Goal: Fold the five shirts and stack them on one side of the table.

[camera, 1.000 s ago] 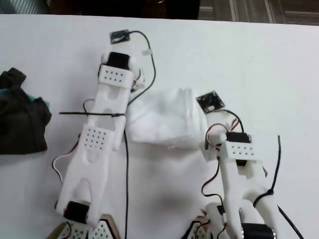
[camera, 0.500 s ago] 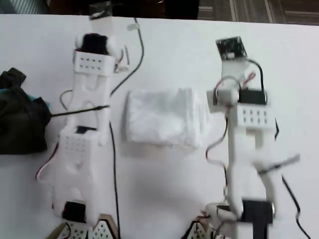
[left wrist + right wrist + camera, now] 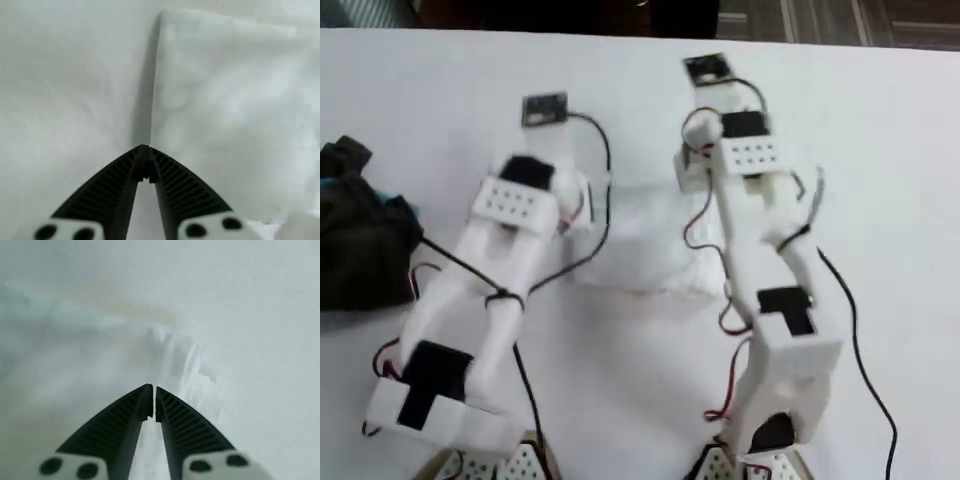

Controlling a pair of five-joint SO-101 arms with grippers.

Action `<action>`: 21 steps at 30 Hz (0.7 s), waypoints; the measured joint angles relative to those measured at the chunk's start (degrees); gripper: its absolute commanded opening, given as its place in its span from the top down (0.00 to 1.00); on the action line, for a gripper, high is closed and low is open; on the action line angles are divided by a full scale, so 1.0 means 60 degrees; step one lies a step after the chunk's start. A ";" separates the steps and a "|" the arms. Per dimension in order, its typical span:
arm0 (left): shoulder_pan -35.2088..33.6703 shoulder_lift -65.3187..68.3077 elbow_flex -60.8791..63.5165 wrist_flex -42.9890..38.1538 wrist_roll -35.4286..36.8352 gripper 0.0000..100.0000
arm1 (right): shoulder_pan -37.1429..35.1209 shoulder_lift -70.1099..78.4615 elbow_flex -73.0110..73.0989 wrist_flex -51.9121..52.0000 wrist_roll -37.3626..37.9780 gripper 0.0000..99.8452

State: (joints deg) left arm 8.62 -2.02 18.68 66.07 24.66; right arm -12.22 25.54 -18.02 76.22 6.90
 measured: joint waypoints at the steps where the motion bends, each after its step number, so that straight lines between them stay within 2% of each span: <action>1: 0.0088 0.0000 0.0337 -0.0278 0.0044 0.97 | 0.0000 0.0322 -0.0117 0.0000 -0.0029 0.98; 11: 0.1114 0.0791 0.1465 -0.1832 0.0073 0.97 | 0.0952 0.1802 -0.0264 0.0000 -0.0029 0.98; 18: 0.1128 0.1158 0.1465 -0.1963 0.0073 0.97 | 0.1128 0.1817 -0.0601 0.0425 0.0469 0.98; 21: 0.1128 0.0967 0.1465 -0.1597 0.0073 0.97 | 0.1143 0.1817 -0.1216 0.0908 0.0630 0.98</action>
State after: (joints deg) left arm 15.38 3.78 27.47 56.48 25.10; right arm -5.36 36.44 -25.32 81.67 10.68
